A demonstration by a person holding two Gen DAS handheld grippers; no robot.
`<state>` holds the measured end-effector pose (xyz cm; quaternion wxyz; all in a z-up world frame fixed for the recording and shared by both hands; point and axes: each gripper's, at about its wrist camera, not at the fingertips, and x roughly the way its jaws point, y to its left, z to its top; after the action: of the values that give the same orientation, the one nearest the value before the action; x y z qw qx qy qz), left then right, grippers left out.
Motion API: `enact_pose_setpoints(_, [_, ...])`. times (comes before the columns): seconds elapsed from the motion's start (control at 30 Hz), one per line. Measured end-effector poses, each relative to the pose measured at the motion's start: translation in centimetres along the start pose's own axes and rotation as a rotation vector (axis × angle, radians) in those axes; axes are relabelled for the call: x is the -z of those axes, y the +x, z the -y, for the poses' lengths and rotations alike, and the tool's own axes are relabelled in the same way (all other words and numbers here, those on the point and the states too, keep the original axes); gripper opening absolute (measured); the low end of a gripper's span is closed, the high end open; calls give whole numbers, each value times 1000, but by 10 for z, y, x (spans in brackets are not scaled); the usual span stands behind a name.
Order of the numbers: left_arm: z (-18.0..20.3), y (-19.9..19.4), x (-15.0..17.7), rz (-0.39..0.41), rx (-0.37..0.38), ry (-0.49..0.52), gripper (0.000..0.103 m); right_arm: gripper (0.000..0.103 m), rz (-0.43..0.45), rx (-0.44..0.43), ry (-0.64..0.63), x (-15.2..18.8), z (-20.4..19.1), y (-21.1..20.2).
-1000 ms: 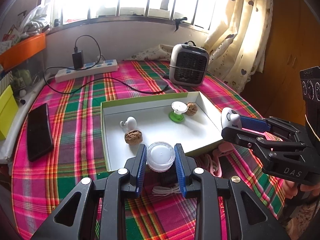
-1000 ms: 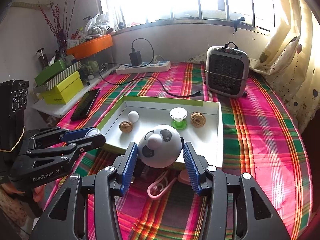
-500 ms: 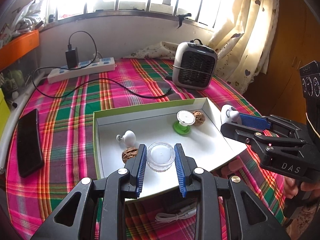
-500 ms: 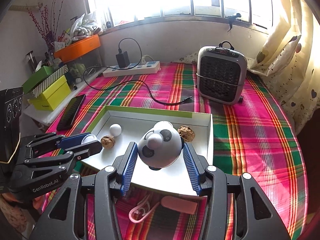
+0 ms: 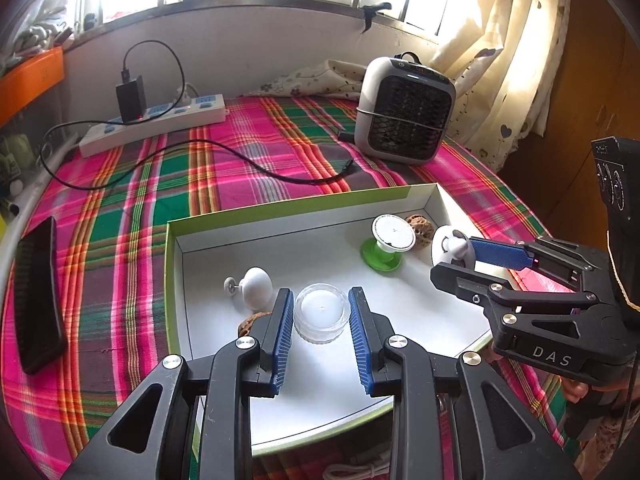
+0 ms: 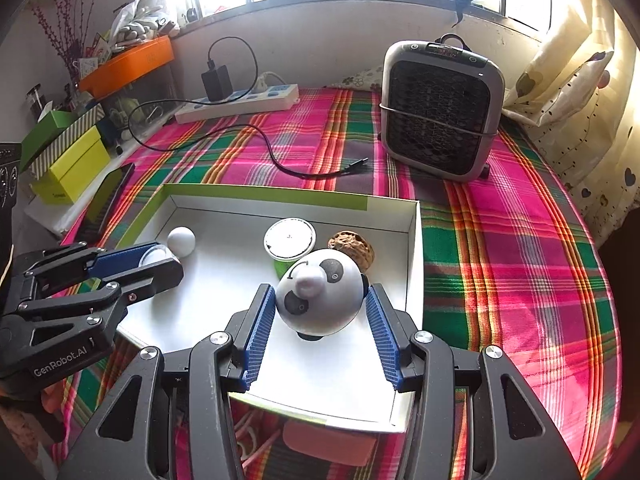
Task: Organize objects
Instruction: 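Carry the held cup and panda ball up and over into the box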
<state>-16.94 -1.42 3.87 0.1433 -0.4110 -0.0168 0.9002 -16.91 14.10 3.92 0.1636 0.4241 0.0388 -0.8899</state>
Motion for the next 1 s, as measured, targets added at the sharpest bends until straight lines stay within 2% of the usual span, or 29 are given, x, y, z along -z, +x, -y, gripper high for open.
enact_pose_setpoints(0.43, [1,23,-4,-34,-17,18,26,48,-39,24,-39,1,-2,18])
enact_pose_setpoints(1.0, [0,35,-7,-48,-38,26,26,48,-41,73,-85,1,-7,27])
